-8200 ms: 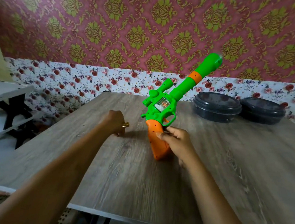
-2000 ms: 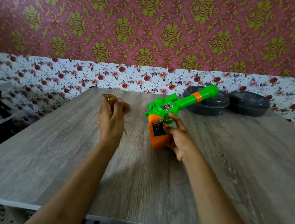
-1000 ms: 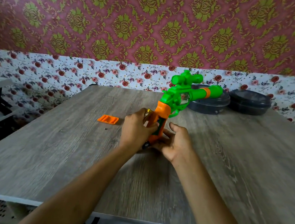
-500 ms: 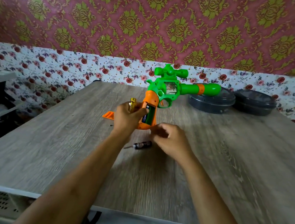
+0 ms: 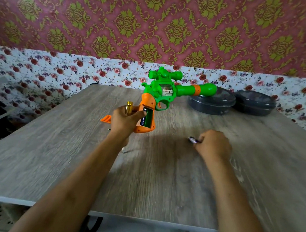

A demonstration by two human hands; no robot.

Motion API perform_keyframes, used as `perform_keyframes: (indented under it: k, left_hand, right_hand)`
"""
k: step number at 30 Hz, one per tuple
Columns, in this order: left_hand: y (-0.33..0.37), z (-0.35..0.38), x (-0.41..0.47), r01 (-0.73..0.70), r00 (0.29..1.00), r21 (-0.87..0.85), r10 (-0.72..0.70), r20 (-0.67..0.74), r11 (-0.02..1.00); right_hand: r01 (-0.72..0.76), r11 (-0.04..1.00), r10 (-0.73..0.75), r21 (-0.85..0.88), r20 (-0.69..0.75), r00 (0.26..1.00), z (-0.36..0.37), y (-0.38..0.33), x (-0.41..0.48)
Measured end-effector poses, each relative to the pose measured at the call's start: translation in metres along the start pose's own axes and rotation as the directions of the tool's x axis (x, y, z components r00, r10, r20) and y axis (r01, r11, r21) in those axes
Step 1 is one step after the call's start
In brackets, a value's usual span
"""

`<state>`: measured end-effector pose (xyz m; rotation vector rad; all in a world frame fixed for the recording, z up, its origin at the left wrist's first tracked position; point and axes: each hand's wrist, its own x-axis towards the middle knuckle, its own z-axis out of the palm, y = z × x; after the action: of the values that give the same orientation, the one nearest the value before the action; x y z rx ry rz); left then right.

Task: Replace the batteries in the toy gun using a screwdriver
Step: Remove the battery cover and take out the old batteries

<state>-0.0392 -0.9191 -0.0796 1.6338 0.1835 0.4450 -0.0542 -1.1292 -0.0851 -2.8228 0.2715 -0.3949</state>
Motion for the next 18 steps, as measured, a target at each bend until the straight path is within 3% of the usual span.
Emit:
perform_keyframes:
  k: [3, 6, 9, 11, 13, 14, 16, 18]
  left_hand:
    - [0.000, 0.001, -0.001, 0.010, 1.000, -0.004, -0.010, 0.019, 1.000]
    - [0.001, 0.000, -0.003, 0.024, 0.999, -0.014, -0.023, 0.044, 1.000]
    - [0.001, 0.000, -0.004, 0.035, 0.997, -0.014, -0.034, 0.063, 0.999]
    - [0.000, 0.002, -0.004, 0.067, 0.995, -0.034, -0.064, 0.070, 0.997]
    - [-0.003, 0.005, -0.003, 0.110, 0.991, -0.072, -0.105, 0.078, 0.991]
    - [-0.004, 0.007, -0.003, 0.130, 0.989, -0.091, -0.123, 0.081, 0.987]
    - [-0.006, 0.011, -0.003, 0.168, 0.983, -0.123, -0.158, 0.091, 0.978]
    - [-0.008, 0.013, -0.003, 0.205, 0.975, -0.148, -0.188, 0.121, 0.968]
  right_hand:
    - [-0.192, 0.979, 0.194, 0.062, -0.020, 0.981, -0.006, 0.021, 0.007]
    - [-0.221, 0.972, 0.225, 0.079, -0.042, 0.973, -0.006, 0.023, 0.005]
    - [-0.077, 0.987, 0.099, 0.142, -0.153, 0.983, -0.003, 0.014, 0.001]
    - [0.116, 0.925, -0.047, 0.363, -0.193, 0.980, -0.002, -0.002, -0.003]
    - [0.123, 0.731, -0.136, 0.671, -0.033, 0.990, 0.005, -0.025, -0.005]
    - [-0.007, 0.601, -0.179, 0.799, 0.142, 0.974, 0.008, -0.037, -0.007]
    - [-0.334, 0.331, -0.312, 0.883, 0.436, 0.844, 0.015, -0.055, -0.010]
    - [-0.460, 0.134, -0.414, 0.878, 0.472, 0.778, 0.023, -0.060, -0.008]
